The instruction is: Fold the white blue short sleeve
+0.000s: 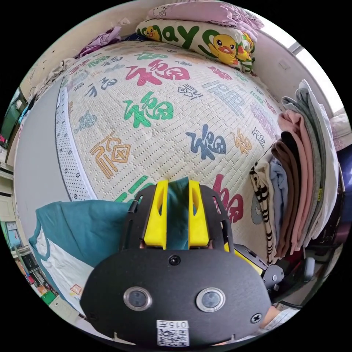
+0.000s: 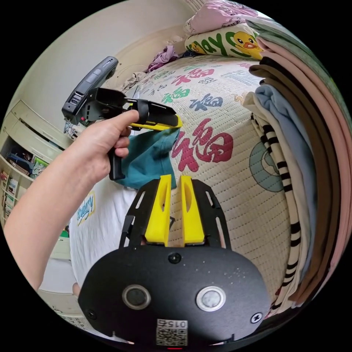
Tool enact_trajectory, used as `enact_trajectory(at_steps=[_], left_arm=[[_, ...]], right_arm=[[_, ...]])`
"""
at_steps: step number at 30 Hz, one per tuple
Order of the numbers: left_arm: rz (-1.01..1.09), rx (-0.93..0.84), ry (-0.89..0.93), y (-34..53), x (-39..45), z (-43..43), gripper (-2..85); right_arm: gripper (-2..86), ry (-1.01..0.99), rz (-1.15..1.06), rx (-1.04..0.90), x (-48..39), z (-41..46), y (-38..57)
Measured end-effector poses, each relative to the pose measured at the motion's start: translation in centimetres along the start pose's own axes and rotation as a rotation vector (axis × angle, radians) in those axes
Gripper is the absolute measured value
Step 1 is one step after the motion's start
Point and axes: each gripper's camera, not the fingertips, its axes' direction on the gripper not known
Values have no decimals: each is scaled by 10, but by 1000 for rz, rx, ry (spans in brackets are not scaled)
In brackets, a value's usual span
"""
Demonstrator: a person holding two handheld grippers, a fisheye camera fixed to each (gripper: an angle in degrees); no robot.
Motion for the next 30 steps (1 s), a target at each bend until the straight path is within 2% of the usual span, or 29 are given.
enact_trajectory(at_steps=[3, 5, 8, 10, 13, 18, 22, 27, 30], left_arm=[[-10, 59, 55, 8, -14, -5, 26], [-94, 193, 177, 25, -44, -29, 16], [-177, 370, 243, 66, -90, -75, 10], [-195, 443, 258, 100, -118, -102, 8], [-189, 498, 276, 168, -153, -135, 6], [-195, 444, 204, 277, -172, -132, 5], [-274, 251, 143, 325, -189, -91, 15], [-264, 258, 79, 329, -205, -110, 43], [-256, 310, 63, 294, -215, -128, 52]], right_arm=[[4, -27, -5, -8, 7, 0, -7], [0, -57, -13, 23, 9, -11, -12], [-3, -146, -107, 112, 4, -43, -21], [-3, -234, -252, 130, -8, -63, -25], [-3, -376, -453, 53, -25, -70, -21], [5, -440, -620, -169, -43, -54, -19], [41, -388, -648, -326, -35, -37, -28], [64, -309, -499, -168, 10, -65, -56], [72, -211, -504, -127, 11, -69, -67]])
